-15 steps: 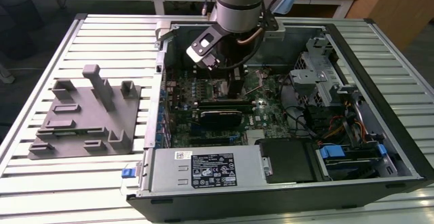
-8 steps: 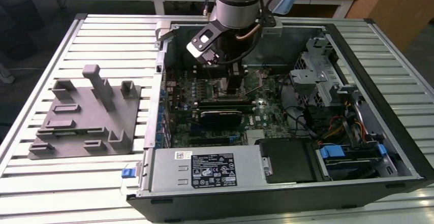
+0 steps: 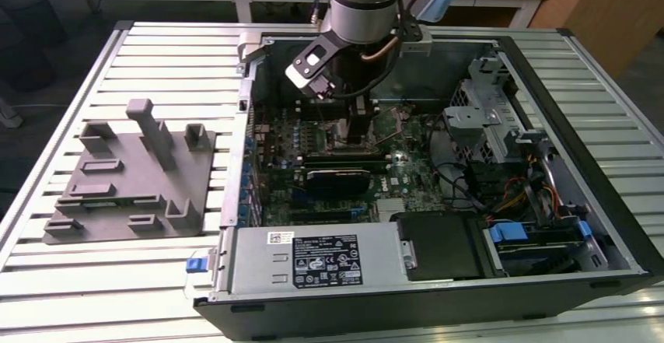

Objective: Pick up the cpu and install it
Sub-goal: 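Place the cpu into insertion slot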

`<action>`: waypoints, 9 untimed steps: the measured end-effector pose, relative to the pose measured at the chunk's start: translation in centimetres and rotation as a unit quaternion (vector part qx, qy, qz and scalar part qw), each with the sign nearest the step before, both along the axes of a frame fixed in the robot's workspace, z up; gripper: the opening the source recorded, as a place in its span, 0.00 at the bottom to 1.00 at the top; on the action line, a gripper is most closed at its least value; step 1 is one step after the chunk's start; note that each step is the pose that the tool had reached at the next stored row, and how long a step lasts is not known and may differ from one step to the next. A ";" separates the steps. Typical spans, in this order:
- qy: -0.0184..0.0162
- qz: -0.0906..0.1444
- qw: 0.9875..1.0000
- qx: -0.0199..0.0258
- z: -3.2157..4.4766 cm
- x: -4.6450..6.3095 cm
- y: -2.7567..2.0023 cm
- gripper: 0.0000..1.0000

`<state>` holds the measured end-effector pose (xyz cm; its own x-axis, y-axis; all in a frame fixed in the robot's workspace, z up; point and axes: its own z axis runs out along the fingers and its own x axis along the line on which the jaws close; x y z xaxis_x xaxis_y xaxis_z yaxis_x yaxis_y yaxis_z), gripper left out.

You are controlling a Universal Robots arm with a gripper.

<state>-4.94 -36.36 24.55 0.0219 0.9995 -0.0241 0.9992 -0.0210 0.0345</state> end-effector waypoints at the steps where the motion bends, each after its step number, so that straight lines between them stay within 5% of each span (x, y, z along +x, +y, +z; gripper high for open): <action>1: 0.000 0.000 1.000 0.000 0.00 0.0 0.07 0.54; 9: 0.000 0.005 1.000 0.000 -0.16 0.4 1.12 0.54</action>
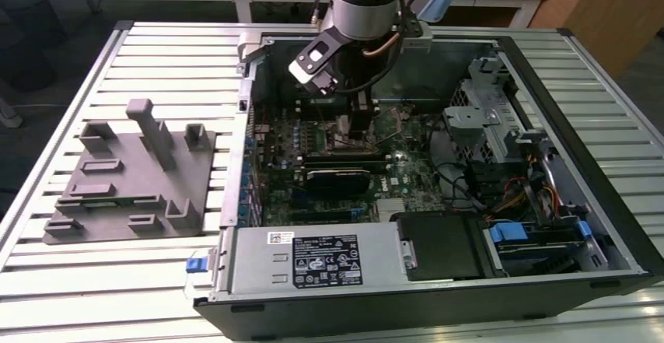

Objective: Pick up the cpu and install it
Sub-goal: 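Place the cpu into insertion slot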

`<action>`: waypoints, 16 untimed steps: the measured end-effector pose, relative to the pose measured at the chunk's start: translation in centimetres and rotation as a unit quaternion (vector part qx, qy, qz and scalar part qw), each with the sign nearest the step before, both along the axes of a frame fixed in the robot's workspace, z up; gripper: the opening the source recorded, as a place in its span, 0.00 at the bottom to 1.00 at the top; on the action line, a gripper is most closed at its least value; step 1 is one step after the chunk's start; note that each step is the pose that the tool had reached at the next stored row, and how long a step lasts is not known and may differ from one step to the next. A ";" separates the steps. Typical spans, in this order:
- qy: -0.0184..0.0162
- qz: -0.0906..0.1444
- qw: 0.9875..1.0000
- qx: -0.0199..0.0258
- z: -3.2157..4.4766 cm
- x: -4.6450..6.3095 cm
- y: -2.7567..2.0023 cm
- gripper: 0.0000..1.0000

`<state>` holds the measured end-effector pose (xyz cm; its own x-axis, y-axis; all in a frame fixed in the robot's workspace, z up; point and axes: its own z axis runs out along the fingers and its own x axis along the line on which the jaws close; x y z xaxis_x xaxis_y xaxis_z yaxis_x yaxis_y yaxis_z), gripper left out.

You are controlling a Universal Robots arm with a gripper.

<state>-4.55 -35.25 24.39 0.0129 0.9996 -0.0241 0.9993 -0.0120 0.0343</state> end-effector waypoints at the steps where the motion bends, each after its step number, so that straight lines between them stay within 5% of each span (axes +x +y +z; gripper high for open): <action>1: 0.000 0.000 1.000 0.000 -0.05 0.0 0.19 0.54; 11: -0.001 0.003 1.000 0.003 -0.93 0.1 1.33 0.54; 16: -0.001 0.003 1.000 0.007 -1.24 0.1 1.35 0.54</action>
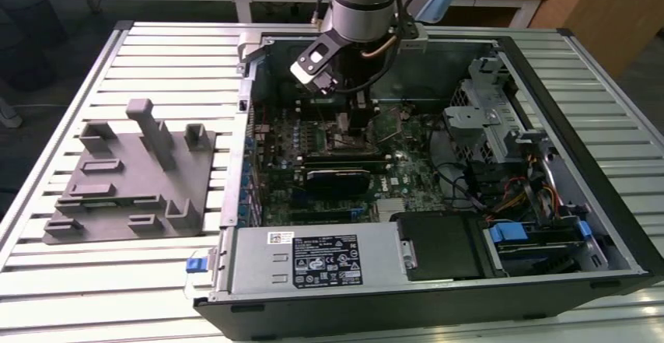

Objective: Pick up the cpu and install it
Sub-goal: 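Place the cpu into insertion slot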

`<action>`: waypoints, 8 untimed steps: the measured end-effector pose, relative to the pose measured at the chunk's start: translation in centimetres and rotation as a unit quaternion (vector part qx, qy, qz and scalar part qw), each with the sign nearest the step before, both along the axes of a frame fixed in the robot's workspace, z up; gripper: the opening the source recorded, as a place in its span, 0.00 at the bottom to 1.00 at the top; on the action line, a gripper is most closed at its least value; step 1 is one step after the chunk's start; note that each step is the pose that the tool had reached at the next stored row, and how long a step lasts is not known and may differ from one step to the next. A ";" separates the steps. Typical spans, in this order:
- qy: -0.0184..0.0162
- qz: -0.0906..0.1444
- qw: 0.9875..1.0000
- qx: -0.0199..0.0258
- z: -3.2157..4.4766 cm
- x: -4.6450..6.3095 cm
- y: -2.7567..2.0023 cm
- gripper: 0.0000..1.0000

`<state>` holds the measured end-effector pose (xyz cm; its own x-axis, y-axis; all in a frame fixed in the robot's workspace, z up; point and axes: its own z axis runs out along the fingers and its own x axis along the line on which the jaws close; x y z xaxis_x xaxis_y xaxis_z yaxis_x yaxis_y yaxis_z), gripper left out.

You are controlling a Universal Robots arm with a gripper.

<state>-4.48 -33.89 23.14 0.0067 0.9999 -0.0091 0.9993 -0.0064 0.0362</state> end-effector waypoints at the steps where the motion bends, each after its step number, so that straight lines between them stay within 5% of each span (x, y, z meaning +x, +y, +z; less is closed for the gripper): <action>1: 0.000 0.000 1.000 0.001 -0.04 0.0 0.00 0.54; 8: 0.000 0.000 1.000 0.002 -0.16 0.0 0.00 0.54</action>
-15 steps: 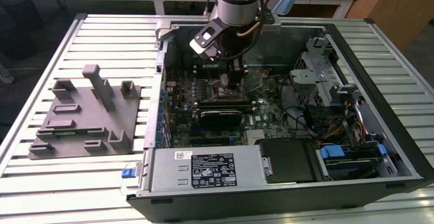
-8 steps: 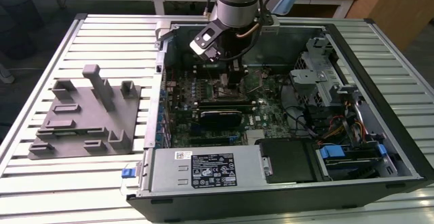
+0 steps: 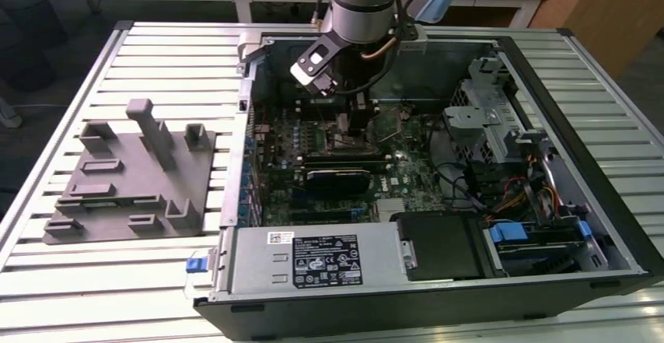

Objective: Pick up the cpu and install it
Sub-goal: 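Place the cpu into insertion slot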

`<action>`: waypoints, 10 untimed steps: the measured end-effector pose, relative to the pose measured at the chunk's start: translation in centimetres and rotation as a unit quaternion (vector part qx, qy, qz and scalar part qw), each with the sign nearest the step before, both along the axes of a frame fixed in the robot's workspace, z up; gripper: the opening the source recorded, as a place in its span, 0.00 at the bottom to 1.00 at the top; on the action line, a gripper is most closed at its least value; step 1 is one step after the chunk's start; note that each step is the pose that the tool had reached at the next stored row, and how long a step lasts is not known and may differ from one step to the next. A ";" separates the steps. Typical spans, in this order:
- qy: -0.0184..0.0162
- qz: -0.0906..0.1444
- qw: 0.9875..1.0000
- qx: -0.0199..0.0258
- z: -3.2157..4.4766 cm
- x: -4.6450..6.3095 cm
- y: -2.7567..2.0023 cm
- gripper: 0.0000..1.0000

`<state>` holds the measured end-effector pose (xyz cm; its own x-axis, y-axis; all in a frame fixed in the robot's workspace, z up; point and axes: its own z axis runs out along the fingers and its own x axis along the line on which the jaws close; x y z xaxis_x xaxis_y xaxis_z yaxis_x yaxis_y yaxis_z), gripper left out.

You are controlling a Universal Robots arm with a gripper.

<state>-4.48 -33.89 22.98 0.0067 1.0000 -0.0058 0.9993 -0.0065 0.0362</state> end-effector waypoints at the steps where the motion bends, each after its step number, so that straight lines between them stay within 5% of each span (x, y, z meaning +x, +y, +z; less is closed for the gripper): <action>1: 0.000 0.000 1.000 0.000 -0.01 0.0 0.00 0.54; 10: 0.000 0.000 1.000 0.000 -0.45 0.0 0.00 0.54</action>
